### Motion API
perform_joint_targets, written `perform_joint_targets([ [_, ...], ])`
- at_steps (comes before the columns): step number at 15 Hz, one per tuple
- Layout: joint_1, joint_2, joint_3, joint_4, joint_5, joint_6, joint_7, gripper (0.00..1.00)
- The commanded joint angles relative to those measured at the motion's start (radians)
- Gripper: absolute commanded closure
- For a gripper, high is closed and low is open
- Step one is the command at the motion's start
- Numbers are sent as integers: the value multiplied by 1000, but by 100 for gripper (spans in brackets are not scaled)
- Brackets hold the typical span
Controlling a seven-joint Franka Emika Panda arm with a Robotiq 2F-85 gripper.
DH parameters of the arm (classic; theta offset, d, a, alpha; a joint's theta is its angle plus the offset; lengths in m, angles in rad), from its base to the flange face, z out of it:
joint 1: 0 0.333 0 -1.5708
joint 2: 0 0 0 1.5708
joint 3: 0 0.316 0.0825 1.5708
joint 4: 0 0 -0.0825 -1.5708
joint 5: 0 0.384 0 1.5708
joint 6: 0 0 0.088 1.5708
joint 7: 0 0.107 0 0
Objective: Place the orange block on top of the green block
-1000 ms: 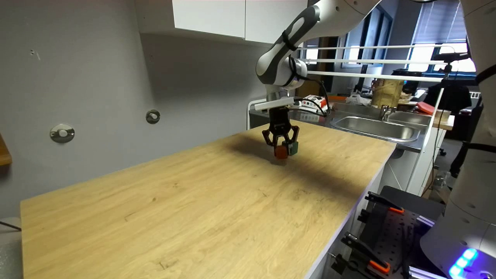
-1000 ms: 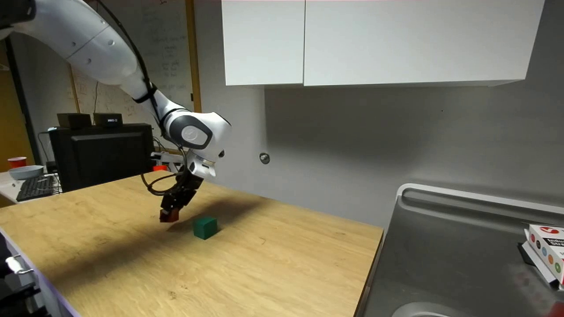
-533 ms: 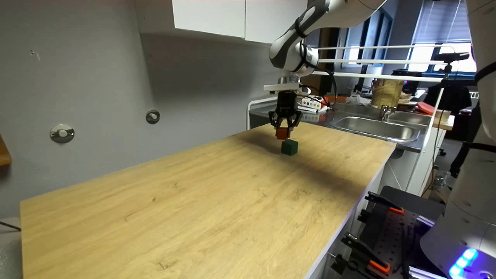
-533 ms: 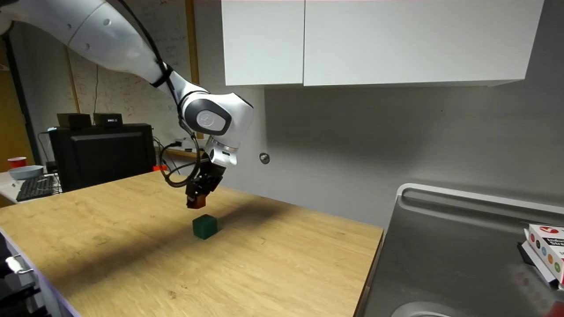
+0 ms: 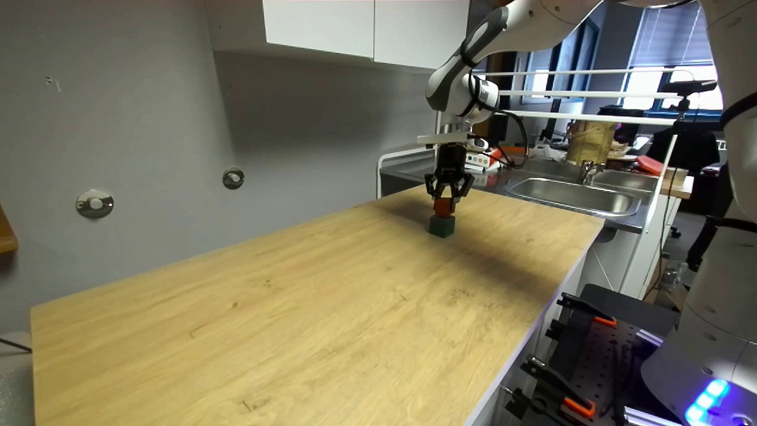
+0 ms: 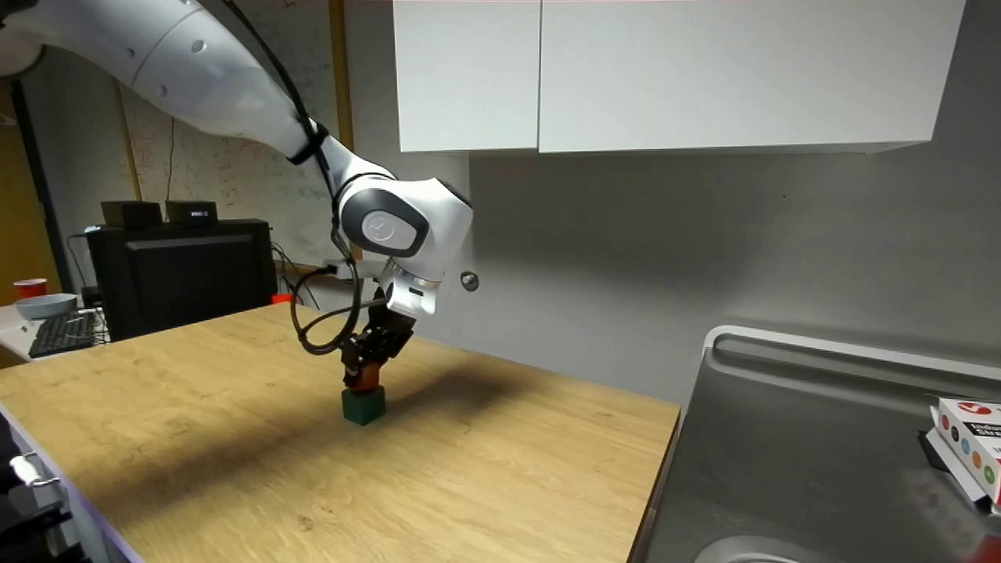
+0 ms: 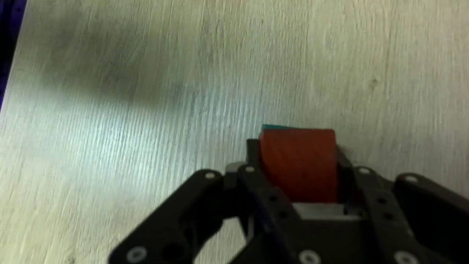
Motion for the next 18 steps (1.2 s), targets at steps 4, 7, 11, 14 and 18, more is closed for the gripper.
perform_joint_targets([
  [4,-15,33,-4,37,31,-31,1,81],
  [7,-14,36,-3,44,29,-35,2,81],
  [11,-12,43,-2,51,28,-37,4,19],
  [14,-9,49,2,54,30,-35,2,0],
  [18,0,49,12,62,22,-42,-5,0],
])
